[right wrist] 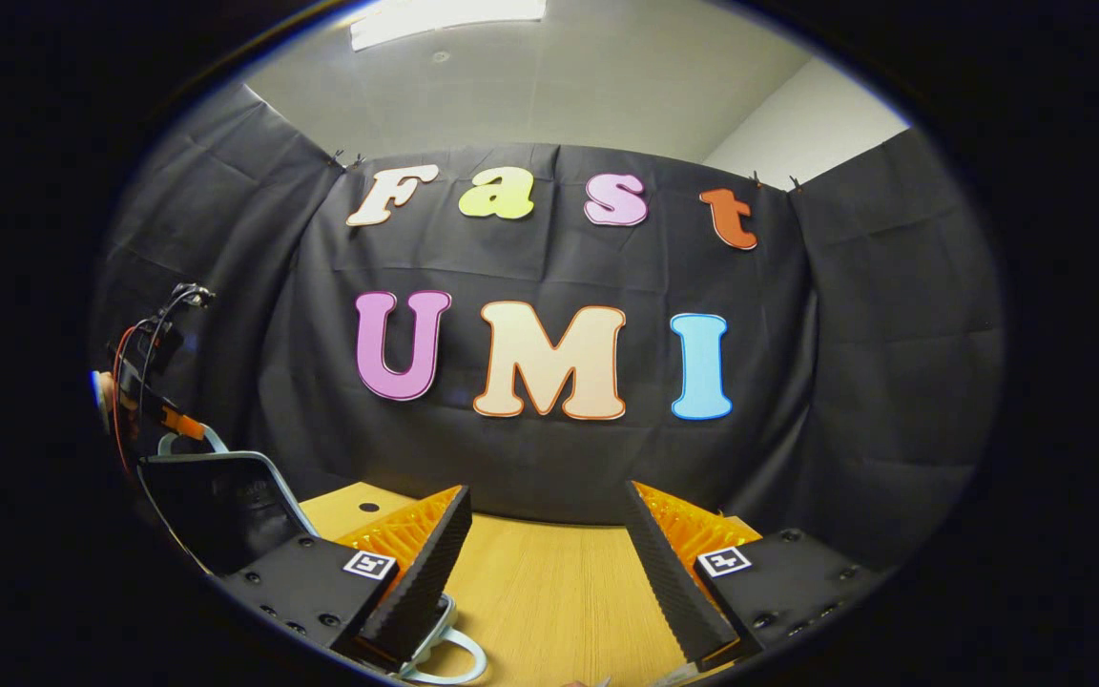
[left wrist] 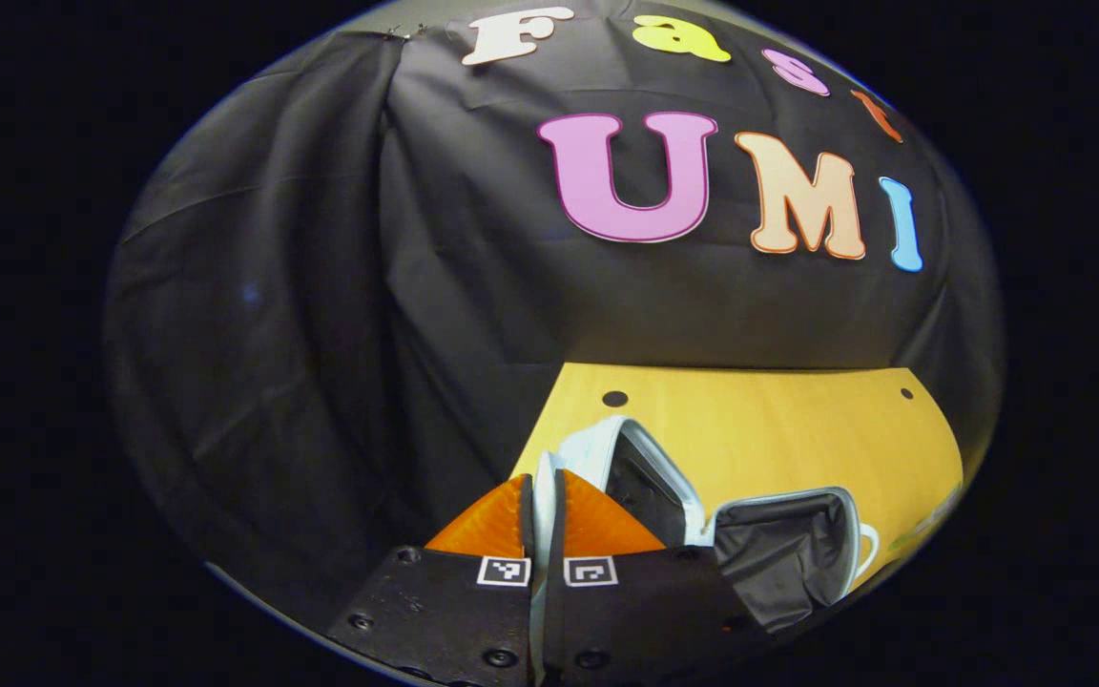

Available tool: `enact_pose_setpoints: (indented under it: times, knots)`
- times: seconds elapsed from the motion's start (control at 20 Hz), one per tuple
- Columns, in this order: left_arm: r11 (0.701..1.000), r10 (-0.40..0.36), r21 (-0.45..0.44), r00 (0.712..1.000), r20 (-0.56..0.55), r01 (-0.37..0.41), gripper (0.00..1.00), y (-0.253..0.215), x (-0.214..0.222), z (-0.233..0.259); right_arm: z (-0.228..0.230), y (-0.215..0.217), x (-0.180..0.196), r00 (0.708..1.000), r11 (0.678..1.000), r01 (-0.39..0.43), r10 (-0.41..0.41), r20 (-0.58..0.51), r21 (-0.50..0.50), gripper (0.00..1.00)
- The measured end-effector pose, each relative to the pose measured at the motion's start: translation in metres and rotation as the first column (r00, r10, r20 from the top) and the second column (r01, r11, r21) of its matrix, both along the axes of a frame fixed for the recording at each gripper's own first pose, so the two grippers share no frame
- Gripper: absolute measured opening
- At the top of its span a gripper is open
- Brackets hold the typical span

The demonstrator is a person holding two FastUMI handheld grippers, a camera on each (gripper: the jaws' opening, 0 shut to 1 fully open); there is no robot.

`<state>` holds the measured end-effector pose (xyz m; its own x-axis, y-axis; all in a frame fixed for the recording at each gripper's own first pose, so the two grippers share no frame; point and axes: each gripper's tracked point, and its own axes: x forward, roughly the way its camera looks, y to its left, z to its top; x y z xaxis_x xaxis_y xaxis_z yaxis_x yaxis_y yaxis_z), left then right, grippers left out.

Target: First open the suitcase, pack the skin care products into it, and then close the suitcase.

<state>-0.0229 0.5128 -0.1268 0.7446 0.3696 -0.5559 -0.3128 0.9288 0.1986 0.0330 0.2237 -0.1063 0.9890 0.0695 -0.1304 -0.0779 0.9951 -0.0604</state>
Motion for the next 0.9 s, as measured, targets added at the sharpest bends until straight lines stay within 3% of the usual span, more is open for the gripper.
enact_pose_setpoints:
  times: [0.7,0.9]
  knots:
    - [0.987,0.149,-0.055,0.988,-0.048,-0.151,0.00,0.072,-0.026,-0.077,0.003,-0.023,-0.001,0.997,0.996,0.076,-0.076,0.014,-0.051,1.00]
    - [0.970,0.227,-0.072,0.972,-0.061,-0.231,0.00,0.088,-0.041,-0.103,0.006,-0.041,0.003,0.994,0.992,0.105,-0.104,0.023,-0.066,1.00]
